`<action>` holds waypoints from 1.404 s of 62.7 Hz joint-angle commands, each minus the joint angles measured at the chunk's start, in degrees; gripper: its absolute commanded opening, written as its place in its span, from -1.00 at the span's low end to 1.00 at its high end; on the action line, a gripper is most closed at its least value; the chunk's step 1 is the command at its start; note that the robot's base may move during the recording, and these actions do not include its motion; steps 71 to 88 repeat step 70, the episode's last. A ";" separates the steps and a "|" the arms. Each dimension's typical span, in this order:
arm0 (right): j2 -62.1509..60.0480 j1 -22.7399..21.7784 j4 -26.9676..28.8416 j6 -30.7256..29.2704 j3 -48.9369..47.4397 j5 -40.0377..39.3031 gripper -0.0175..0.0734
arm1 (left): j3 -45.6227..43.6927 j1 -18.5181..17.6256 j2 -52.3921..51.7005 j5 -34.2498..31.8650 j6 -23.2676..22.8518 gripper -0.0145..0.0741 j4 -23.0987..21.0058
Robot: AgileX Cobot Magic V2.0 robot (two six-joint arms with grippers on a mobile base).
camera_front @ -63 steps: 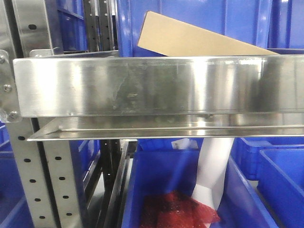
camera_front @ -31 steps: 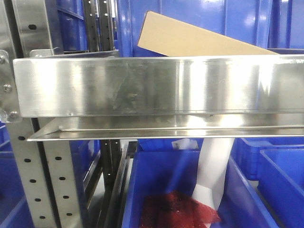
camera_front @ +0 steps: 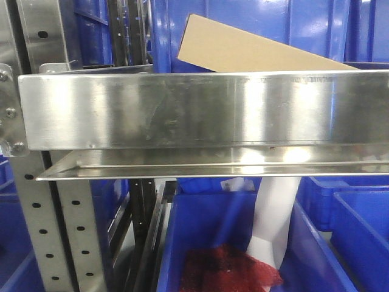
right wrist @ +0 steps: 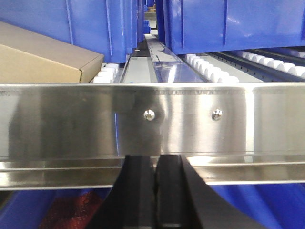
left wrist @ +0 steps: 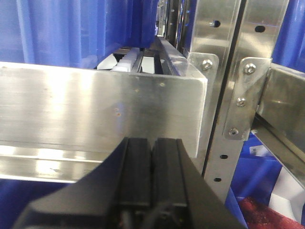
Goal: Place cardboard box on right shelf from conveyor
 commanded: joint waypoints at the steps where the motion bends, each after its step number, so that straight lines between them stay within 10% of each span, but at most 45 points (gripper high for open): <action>1: -0.67 -0.27 0.35 -0.71 -0.20 -5.06 -0.49 | -0.16 0.10 -0.75 -5.03 -0.29 -0.94 -0.27; 88: -0.67 -0.27 0.35 -0.71 -0.20 -5.06 -0.49 | -0.16 0.10 -0.75 -5.03 -0.29 -0.94 -0.27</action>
